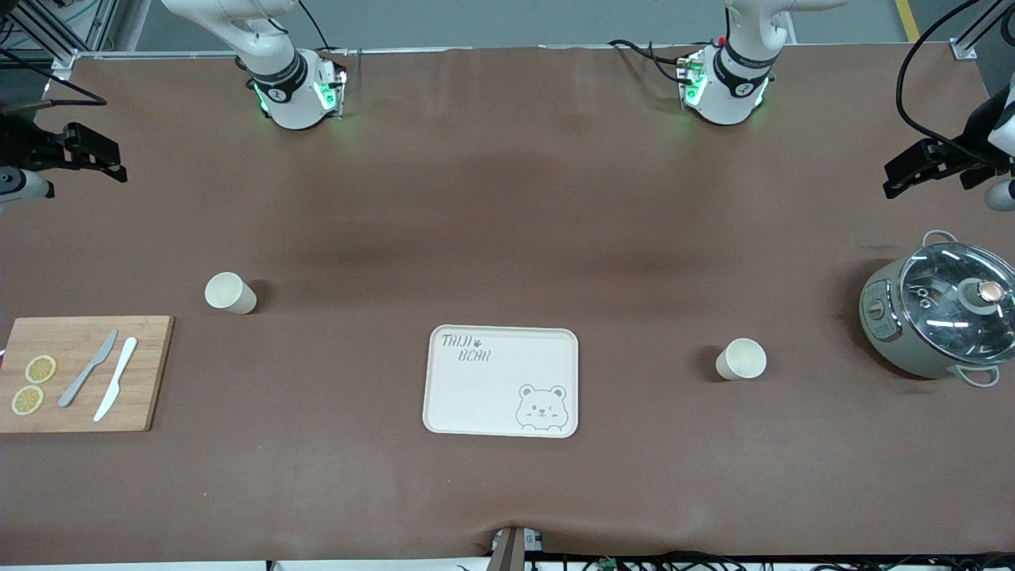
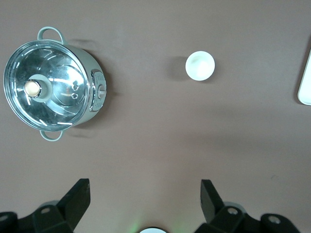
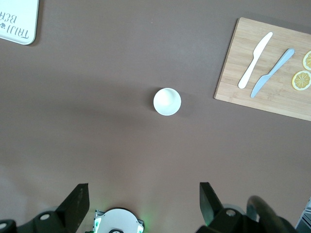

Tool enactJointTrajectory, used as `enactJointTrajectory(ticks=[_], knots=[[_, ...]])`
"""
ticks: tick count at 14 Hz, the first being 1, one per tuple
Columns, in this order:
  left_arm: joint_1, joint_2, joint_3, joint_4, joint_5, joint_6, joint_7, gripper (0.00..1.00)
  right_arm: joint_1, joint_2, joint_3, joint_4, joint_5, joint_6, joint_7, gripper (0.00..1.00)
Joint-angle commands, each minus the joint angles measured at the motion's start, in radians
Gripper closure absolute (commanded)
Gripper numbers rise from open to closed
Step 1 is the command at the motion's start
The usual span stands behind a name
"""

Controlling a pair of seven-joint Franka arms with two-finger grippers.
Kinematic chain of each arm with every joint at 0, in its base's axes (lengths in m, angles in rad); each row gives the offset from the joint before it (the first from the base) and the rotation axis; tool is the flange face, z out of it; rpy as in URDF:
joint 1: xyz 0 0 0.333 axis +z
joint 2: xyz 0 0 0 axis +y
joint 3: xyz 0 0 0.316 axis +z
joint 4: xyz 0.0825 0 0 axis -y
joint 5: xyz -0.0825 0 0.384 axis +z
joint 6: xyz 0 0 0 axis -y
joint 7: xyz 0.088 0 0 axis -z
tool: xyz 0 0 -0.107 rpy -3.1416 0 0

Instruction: Place white IKEA cup upright on tray with both arms

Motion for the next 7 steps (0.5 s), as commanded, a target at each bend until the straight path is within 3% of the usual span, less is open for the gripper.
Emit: enactJointTrajectory(ticks=[1,7], knots=[[0.008,0.009,-0.003,0.028,0.029,-0.021,0.007,0.00,-0.007,0.012,0.006,0.025,0.016,-0.012,0.007,0.00],[0.014,0.046,-0.003,0.030,0.028,-0.013,-0.010,0.00,-0.011,0.012,0.006,0.025,0.016,-0.012,0.007,0.00]])
